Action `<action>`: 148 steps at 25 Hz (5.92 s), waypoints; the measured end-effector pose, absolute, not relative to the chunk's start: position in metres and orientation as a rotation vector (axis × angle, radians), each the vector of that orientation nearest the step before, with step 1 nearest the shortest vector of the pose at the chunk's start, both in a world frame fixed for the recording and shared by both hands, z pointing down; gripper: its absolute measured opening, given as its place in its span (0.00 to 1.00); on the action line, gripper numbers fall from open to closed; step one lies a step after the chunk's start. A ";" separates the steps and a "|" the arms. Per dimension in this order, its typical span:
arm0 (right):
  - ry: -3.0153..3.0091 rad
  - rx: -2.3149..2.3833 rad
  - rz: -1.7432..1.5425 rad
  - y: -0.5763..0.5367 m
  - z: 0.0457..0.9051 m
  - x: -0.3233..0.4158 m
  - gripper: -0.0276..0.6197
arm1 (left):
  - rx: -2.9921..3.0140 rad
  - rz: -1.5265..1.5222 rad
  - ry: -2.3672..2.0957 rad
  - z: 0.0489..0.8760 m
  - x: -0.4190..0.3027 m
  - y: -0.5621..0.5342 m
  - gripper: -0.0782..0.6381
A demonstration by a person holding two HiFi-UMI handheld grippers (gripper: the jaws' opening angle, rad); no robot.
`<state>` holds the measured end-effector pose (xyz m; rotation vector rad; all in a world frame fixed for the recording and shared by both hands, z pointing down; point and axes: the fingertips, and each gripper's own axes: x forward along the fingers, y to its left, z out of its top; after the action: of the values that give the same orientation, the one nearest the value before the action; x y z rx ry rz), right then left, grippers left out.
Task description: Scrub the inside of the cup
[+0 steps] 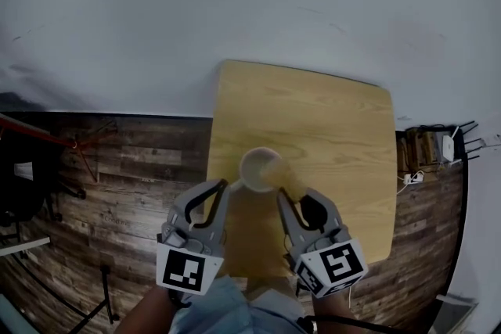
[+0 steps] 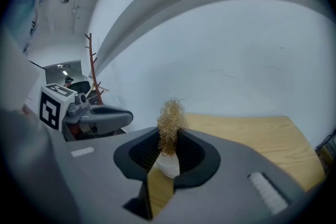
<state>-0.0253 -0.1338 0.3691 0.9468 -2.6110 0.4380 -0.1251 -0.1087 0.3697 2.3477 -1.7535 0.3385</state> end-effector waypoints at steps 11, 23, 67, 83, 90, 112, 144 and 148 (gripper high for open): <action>-2.584 0.844 0.495 -0.128 0.396 -0.028 0.16 | 2.507 0.372 -1.544 0.426 -0.112 -0.099 0.36; -2.550 0.818 0.500 -0.128 0.409 -0.028 0.16 | 2.571 0.457 -1.426 0.469 -0.099 -0.110 0.39; -2.600 0.721 0.592 -0.145 0.405 0.027 0.16 | 2.625 1.380 -1.075 0.463 -0.058 -0.127 0.24; -2.455 0.159 0.401 -0.153 0.443 -0.018 0.15 | 2.619 1.453 -1.080 0.455 -0.046 -0.129 0.24; -2.427 0.059 0.374 -0.160 0.462 -0.034 0.15 | 2.625 1.465 -1.069 0.454 -0.042 -0.127 0.24; -2.178 -0.113 0.390 -0.135 0.480 -0.024 0.15 | 2.604 1.565 -1.055 0.461 -0.037 -0.125 0.24; -2.230 0.106 0.431 -0.141 0.469 0.013 0.15 | 2.619 1.574 -1.037 0.456 -0.024 -0.126 0.24; -2.281 0.093 0.475 -0.135 0.459 0.002 0.15 | 2.618 1.587 -1.028 0.457 -0.022 -0.124 0.24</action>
<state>0.0023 -0.1349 0.4591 0.0928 -2.2815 0.4754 -0.0220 -0.1240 0.4570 2.6180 -1.0280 1.5875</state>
